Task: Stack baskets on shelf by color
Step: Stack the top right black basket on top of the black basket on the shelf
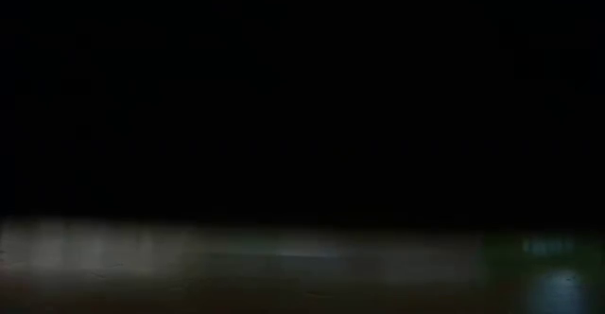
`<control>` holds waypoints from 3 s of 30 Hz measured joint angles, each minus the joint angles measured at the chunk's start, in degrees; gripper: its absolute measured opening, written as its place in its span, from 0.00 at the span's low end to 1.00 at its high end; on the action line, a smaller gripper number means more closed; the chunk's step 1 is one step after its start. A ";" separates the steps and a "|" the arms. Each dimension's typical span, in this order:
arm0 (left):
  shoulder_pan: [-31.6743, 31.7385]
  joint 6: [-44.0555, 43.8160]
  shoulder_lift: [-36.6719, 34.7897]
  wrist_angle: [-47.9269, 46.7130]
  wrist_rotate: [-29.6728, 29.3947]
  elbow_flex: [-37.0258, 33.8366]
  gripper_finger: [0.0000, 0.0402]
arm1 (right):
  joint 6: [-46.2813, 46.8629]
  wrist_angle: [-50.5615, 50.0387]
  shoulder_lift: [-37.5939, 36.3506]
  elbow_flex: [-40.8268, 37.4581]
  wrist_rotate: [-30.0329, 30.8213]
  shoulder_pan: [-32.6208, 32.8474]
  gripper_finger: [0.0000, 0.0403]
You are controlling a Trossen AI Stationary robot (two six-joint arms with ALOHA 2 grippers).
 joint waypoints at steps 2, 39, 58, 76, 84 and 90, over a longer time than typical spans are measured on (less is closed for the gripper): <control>0.00 -1.36 -0.02 -0.02 -1.06 0.00 0.18 | 2.88 -2.60 -2.13 -0.02 4.66 -0.75 0.09; 0.00 -31.19 2.17 -9.29 -7.47 -0.04 0.18 | -7.66 -2.82 -41.54 -38.90 17.38 -38.45 0.09; 0.00 -33.20 5.71 -9.07 -8.61 -0.04 0.18 | -22.12 7.59 -43.82 -54.79 3.78 -63.30 0.09; 0.00 -35.98 5.64 -9.03 -8.61 -0.04 0.18 | -37.38 14.16 -42.40 -65.60 0.97 -78.45 0.05; 0.00 -36.19 5.64 -9.01 -8.59 -0.04 0.18 | -43.52 23.23 -42.36 -73.45 -1.66 -80.88 0.21; 0.00 -37.32 5.64 -9.01 -8.59 -0.04 0.18 | -48.74 30.73 -42.36 -78.30 -1.66 -81.27 0.25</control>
